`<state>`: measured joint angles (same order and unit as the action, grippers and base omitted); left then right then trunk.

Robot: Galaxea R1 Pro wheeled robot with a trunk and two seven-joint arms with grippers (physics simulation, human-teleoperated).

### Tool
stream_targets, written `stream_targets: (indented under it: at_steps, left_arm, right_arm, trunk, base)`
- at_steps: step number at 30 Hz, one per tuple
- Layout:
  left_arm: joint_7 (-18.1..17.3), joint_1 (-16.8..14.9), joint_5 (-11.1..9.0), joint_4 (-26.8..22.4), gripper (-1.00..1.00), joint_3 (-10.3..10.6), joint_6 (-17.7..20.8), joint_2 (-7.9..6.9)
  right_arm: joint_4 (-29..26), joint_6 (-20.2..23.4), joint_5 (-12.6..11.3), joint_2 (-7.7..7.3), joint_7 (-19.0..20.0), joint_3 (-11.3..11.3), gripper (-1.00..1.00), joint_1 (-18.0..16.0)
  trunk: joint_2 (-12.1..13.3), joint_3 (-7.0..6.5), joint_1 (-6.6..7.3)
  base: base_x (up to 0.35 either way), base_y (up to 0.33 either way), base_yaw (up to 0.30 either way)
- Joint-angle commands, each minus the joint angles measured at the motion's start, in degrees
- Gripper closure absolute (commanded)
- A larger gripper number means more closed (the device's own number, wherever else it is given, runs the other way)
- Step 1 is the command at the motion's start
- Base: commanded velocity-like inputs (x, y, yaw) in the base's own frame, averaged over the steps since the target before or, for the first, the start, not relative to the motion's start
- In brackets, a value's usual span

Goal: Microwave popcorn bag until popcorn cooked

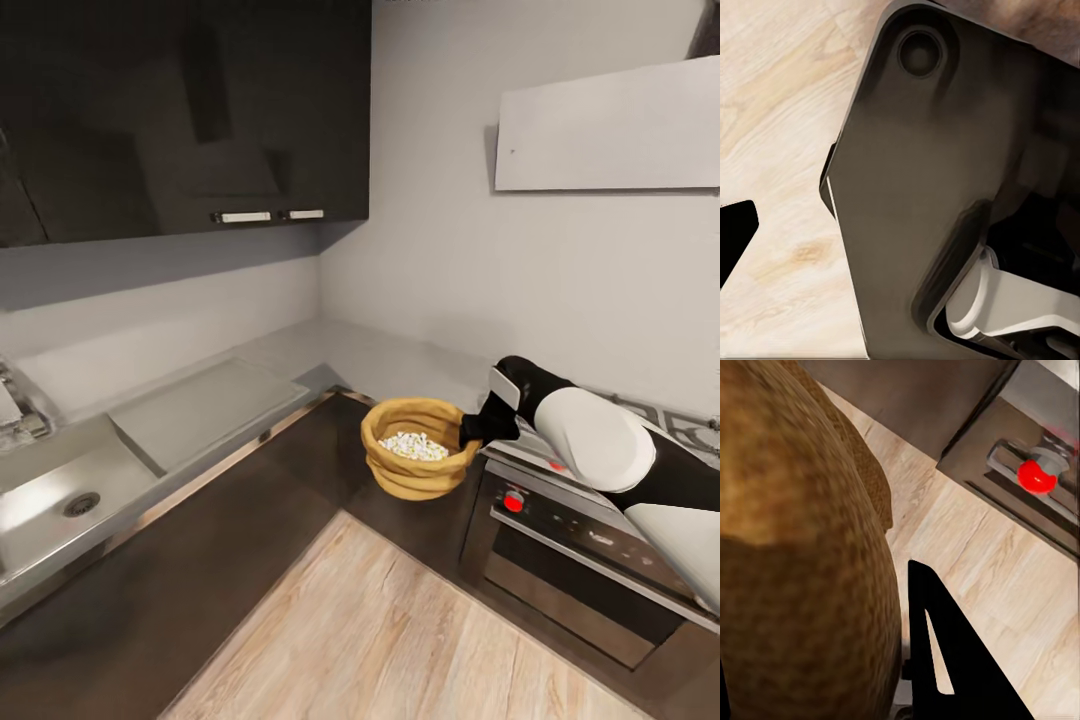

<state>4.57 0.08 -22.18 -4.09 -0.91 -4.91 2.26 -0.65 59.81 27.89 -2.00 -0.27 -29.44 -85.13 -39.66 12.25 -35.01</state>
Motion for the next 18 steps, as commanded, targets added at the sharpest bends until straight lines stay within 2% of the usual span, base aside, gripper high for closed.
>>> stream_targets:
  at_steps: [1, 5, 18]
  left_arm:
    - [0.17, 0.01, -0.15, -0.06, -1.00, -0.06, -0.10, 0.03]
    - [0.18, 0.01, -0.15, -0.04, -1.00, 0.00, -0.10, 0.03]
    - [0.18, 0.01, -0.24, -0.04, -1.00, -0.07, -0.10, -0.06]
  right_arm:
    - [-0.26, 0.19, 0.53, -0.01, -0.06, -0.55, 1.00, -0.04]
    - [0.10, 0.19, 0.68, -1.14, -0.11, -0.53, 1.00, -0.04]
    - [0.29, 0.19, 0.83, -1.25, -0.16, -0.53, 1.00, -0.04]
  trunk:
    - [-0.07, 0.08, 0.02]
    - [-0.07, 0.08, 0.02]
    - [-0.07, 0.08, 0.02]
  base:
    - [-0.344, 0.000, 0.000]
    - [-0.345, 0.000, 0.000]
    - [-0.345, 0.000, 0.000]
